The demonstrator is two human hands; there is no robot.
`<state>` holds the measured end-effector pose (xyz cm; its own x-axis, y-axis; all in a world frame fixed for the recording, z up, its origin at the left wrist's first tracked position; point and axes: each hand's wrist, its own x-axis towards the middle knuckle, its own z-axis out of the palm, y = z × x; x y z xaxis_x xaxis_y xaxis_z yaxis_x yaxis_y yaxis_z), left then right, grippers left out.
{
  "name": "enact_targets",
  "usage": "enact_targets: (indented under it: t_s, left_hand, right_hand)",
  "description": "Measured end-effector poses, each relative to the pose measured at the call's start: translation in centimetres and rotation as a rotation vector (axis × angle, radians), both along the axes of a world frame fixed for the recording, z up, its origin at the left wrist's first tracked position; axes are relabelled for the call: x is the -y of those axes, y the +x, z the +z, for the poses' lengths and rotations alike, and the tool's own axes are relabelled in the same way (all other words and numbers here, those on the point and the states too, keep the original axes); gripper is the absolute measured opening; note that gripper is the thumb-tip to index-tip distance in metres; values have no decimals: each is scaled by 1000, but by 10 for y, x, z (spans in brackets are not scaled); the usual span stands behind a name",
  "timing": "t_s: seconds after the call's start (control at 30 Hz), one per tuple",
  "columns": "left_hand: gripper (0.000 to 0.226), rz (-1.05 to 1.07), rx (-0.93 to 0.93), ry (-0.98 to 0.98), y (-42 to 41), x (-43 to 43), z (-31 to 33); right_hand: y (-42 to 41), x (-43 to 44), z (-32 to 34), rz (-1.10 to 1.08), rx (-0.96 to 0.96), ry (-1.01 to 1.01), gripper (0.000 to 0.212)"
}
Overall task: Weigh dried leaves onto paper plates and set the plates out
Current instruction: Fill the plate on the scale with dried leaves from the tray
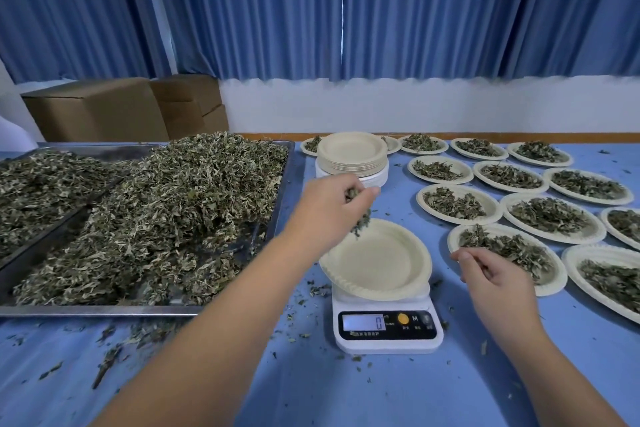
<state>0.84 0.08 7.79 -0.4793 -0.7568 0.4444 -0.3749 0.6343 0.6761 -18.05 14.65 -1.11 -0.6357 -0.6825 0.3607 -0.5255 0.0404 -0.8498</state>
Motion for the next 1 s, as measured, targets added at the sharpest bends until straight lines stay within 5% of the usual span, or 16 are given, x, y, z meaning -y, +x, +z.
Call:
enact_targets:
  t_s: [0.13, 0.3, 0.57, 0.7, 0.8, 1.0]
  left_hand:
    - [24, -145, 140, 67, -26, -8, -23]
    - [52, -256, 351, 24, -20, -15, -37]
    - [42, -313, 146, 64, 1, -23, -39]
    - [25, -65, 161, -60, 31, -23, -39]
    - [30, 275, 450, -263, 67, -21, -43]
    - [72, 548, 1007, 14, 110, -17, -60]
  right_hand:
    - [-3, 0, -2, -6, 15, 5, 25]
    - [-5, 1, -1, 2, 1, -10, 26]
    - [-5, 1, -1, 33, 6, -16, 25]
    - [-4, -2, -1, 37, -1, -11, 24]
    - [-4, -2, -2, 39, 1, -10, 24]
    - [-5, 2, 0, 41, -30, -3, 30]
